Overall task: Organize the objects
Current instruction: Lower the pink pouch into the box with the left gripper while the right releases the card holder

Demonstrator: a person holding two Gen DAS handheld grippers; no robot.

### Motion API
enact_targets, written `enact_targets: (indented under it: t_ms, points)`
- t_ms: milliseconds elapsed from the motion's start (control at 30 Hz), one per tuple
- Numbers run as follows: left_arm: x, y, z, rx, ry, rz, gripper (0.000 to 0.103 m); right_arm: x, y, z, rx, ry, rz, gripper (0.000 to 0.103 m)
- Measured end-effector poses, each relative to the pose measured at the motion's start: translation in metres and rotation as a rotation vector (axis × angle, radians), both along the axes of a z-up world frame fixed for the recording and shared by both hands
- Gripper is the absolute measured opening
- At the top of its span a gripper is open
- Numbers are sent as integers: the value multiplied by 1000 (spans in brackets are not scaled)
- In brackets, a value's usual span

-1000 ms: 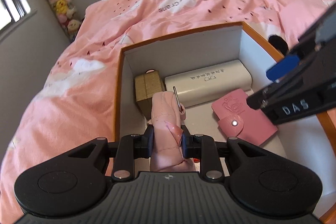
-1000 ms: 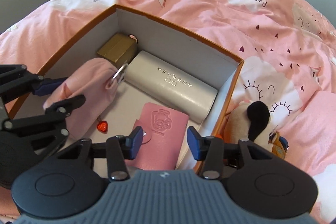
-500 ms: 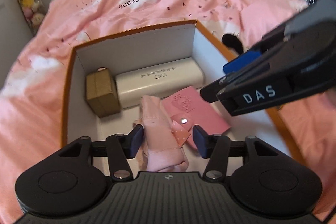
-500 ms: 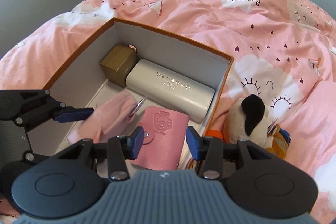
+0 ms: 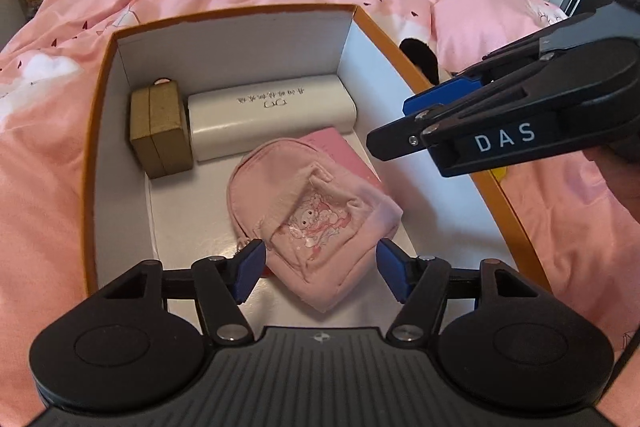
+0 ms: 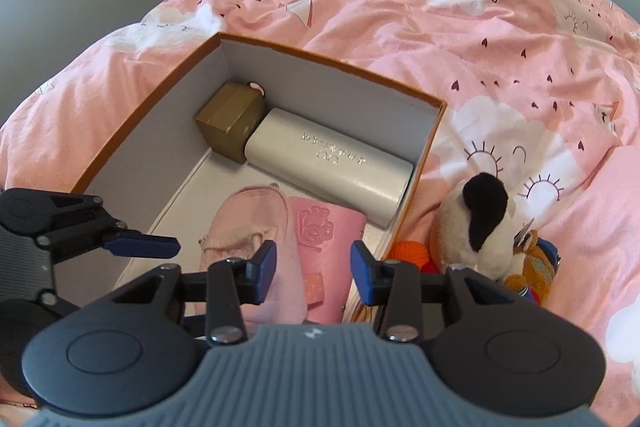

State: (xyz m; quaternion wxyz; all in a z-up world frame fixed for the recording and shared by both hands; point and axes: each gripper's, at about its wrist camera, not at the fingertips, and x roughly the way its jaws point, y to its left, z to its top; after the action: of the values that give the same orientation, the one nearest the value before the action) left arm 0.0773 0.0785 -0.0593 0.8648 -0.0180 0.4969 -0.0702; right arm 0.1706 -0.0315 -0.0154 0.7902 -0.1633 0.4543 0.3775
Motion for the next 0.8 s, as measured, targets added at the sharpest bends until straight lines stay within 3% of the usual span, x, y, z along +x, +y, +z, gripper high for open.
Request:
enact_targets:
  t_ms: [100,200,367,433,533,633,800]
  points:
    - [2,-2,-6,-10,45,-24,76,-2,1,-1,-11,-10,17,38]
    - [6,-5,-15,34,92,-13,76,-4,4,-2,-19,-3,37,37]
    - [13,8,-25,-7,180,73,64,-9,13,-7,-38,12,101,37]
    - [12,12,-26,-1,180,101,53,-11,18,-10,-44,26,124,37]
    - [10,20,-26,15,183,144,49,-8,27,-18,-61,62,122,37]
    - [7,25,-24,37,178,167,48,-5,37,-24,-73,66,101,42]
    - [3,32,-15,22,142,171,46,2,50,-25,-107,40,46,40]
